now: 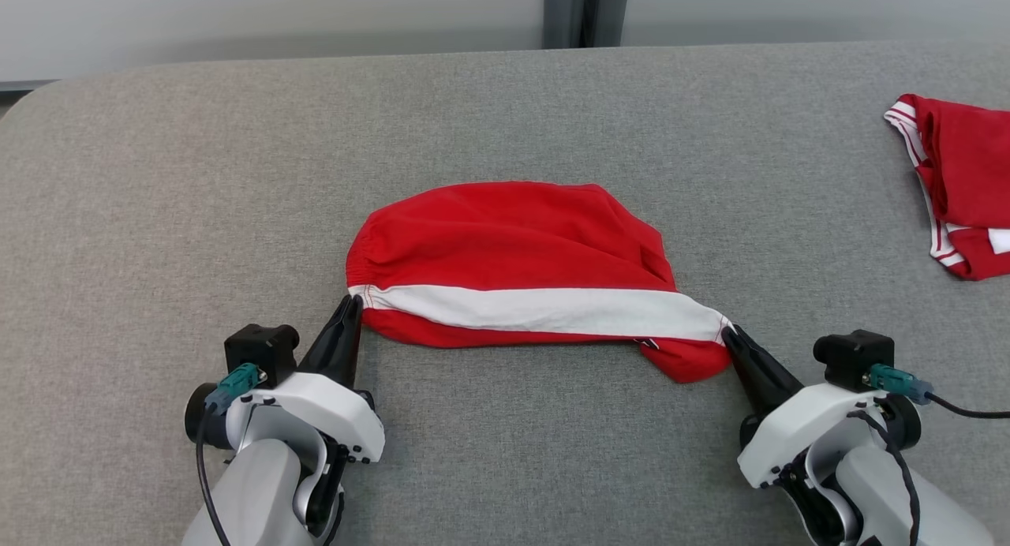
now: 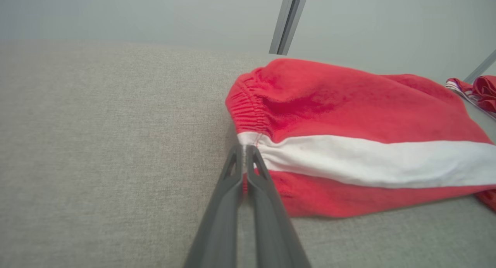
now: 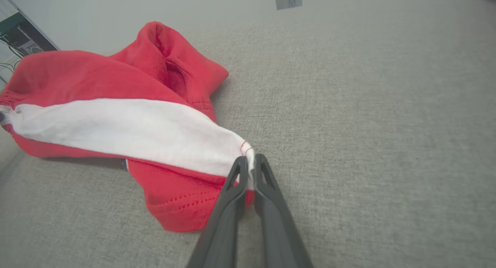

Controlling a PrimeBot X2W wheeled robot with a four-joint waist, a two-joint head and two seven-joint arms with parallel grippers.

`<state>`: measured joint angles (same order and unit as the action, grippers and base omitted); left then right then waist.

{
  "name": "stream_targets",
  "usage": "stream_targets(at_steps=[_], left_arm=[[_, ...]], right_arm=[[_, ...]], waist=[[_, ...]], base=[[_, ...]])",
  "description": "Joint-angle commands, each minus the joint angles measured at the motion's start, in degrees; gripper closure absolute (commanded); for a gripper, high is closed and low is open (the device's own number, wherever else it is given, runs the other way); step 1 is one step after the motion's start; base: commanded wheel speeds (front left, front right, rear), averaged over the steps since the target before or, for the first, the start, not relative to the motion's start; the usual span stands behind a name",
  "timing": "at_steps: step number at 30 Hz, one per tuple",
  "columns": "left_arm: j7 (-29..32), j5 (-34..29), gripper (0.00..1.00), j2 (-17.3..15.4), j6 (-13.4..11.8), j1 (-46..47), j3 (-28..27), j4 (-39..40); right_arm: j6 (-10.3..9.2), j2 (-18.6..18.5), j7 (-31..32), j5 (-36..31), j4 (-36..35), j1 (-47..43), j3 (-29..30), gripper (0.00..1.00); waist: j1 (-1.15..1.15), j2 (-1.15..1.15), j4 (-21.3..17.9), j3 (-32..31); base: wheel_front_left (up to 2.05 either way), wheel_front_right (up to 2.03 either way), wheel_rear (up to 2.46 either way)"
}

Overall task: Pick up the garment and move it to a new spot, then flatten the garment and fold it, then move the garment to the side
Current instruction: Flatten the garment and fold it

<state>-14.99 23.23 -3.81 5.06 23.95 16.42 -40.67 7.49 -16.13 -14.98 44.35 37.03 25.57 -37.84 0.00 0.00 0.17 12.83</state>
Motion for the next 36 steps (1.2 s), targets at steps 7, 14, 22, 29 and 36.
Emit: stream_targets(at_steps=[7,14,22,29,36], left_arm=[[-0.3,-0.6,1.0,-0.4,0.9,-0.7,-1.2,3.3],[-0.3,4.4,1.0,-0.8,2.3,-1.3,-2.4,13.2],[4.3,11.9,1.0,-6.3,2.5,0.6,-0.5,30.3],[13.1,18.6,1.0,-10.8,2.5,3.9,-1.6,44.7],[22.7,22.5,1.0,-13.8,1.5,10.4,-2.1,50.0]], right_arm=[[0.02,-2.0,-0.3,-3.2,-4.8,1.6,3.0,1.0],[0.02,-3.3,-0.3,-10.1,-15.5,-0.3,9.9,1.0],[0.02,-5.6,-0.3,-13.9,-25.6,0.2,15.3,1.0],[0.01,-9.5,-0.3,-15.1,-32.7,3.0,20.1,1.0],[0.01,-13.5,-0.3,-15.4,-32.6,9.4,20.3,1.0]], waist=[[0.0,0.0,-1.1,-0.5],[0.0,0.0,-1.9,-2.6],[0.0,0.0,-2.4,-6.6],[0.0,0.0,-3.0,-9.5],[0.0,0.0,-3.7,-9.3]], base=[[0.0,0.0,0.0],[0.0,0.0,0.0],[0.0,0.0,0.0],[0.0,0.0,0.0],[0.0,0.0,0.0]])
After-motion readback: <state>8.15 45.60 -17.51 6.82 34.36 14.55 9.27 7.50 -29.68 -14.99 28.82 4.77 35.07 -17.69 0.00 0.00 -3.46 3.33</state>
